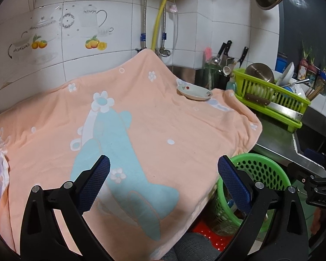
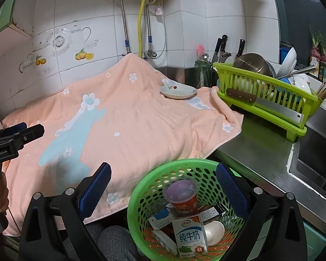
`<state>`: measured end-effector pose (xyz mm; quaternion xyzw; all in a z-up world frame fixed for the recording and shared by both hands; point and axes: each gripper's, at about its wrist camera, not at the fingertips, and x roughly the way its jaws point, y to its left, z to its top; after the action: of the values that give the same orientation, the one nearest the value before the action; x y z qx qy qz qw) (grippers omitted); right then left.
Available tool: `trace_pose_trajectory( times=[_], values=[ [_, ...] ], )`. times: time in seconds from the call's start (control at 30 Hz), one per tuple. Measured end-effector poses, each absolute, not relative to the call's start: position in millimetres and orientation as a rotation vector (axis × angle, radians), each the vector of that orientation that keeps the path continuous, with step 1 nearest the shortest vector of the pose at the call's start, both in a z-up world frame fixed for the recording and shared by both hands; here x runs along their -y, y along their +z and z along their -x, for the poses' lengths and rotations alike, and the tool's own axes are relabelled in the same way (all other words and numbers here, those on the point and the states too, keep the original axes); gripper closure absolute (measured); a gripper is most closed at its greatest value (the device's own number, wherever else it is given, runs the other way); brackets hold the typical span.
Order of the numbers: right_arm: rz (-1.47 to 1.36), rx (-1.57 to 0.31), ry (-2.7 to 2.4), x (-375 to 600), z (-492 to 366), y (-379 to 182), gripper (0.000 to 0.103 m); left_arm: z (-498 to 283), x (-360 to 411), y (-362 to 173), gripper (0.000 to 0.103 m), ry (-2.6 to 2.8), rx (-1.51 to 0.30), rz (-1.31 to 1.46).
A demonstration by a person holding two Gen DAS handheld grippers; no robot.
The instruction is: Collect trash
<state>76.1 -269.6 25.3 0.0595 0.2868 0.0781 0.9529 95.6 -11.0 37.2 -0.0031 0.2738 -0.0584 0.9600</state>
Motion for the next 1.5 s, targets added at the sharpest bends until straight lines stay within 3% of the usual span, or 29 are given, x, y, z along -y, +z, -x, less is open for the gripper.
trace_pose_trajectory(
  times=[1.5],
  values=[
    [-0.141, -0.579, 0.153, 268.5, -73.4, 23.7, 0.007, -90.8, 7.3, 35.2, 0.005, -0.053, -0.517, -0.037]
  ],
)
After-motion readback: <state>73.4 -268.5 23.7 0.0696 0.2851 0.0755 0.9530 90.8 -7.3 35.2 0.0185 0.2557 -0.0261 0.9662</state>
